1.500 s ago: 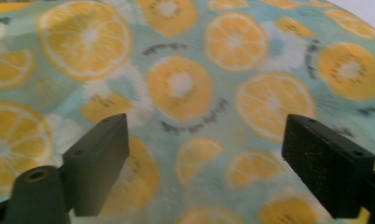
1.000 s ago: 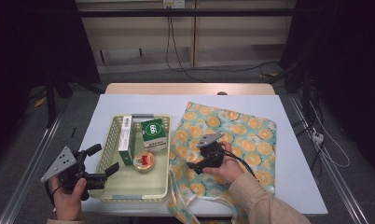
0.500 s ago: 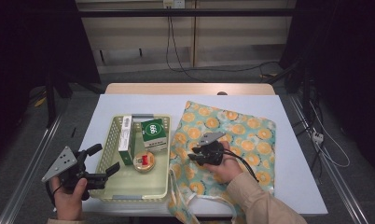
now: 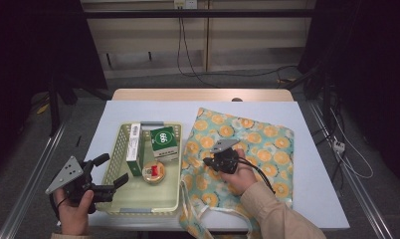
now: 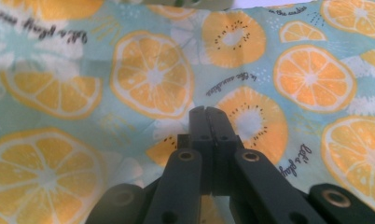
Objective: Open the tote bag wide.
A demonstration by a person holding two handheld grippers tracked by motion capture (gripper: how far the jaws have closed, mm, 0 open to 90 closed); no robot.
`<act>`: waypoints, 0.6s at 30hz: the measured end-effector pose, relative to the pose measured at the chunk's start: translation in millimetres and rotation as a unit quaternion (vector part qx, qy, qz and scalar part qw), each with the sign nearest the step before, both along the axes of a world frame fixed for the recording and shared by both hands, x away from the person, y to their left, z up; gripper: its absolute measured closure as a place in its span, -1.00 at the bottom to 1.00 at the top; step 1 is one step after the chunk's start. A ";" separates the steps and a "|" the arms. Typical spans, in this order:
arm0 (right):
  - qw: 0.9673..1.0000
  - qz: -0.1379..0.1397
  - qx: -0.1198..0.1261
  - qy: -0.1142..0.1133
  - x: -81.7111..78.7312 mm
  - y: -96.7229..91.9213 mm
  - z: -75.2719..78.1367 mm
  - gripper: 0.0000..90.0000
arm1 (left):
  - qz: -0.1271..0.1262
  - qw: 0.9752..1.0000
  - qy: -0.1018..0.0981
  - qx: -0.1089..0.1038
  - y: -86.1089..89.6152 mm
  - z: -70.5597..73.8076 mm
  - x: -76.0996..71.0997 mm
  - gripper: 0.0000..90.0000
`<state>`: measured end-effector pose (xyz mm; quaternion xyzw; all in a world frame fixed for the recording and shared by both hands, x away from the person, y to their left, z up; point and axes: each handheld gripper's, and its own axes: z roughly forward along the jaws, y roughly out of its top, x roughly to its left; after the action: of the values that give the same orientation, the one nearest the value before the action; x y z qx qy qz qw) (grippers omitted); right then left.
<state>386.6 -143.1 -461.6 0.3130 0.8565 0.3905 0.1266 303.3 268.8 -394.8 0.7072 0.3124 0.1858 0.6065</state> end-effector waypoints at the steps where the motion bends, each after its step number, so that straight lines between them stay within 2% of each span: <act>1: 1.000 -0.007 0.009 0.004 2.5 -3.4 0.7 1.00 | 0.000 1.000 0.001 -0.001 0.0 -0.3 0.1 -0.93; 5: 0.999 -0.032 0.025 0.001 13.5 -17.4 8.8 1.00 | 0.003 1.000 0.001 -0.002 0.4 -0.1 0.3 -0.93; 9: 0.999 -0.045 0.019 -0.001 23.8 -28.1 12.8 1.00 | 0.003 1.000 0.002 -0.004 0.6 0.5 -0.1 -0.93; 11: 0.998 -0.055 0.007 -0.006 28.4 -33.1 12.6 1.00 | 0.004 1.000 0.002 -0.003 0.7 0.2 -0.2 -0.93; 13: 0.998 -0.054 0.034 0.011 31.7 -38.4 10.1 1.00 | 0.004 1.000 0.001 -0.001 0.6 0.0 -0.1 -0.93; 14: 0.998 -0.051 0.040 0.015 30.5 -38.9 9.1 1.00 | 0.002 1.000 0.001 0.000 0.5 -0.1 0.0 -0.93; 16: 0.998 -0.040 0.041 0.008 23.7 -36.3 8.9 1.00 | 0.002 1.000 0.001 -0.001 0.4 -0.5 0.4 -0.93; 17: 0.999 -0.030 0.042 0.011 20.2 -34.6 8.8 0.83 | 0.003 1.000 0.004 -0.003 0.2 -0.9 0.4 -0.93; 18: 0.999 -0.032 0.039 0.008 16.5 -32.7 8.8 0.49 | 0.002 1.000 0.004 -0.002 0.4 -1.2 0.9 -0.93</act>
<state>403.2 -175.8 -452.8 0.3483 0.8312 0.4165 0.1196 304.3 269.2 -396.0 0.7057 0.3169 0.1837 0.6065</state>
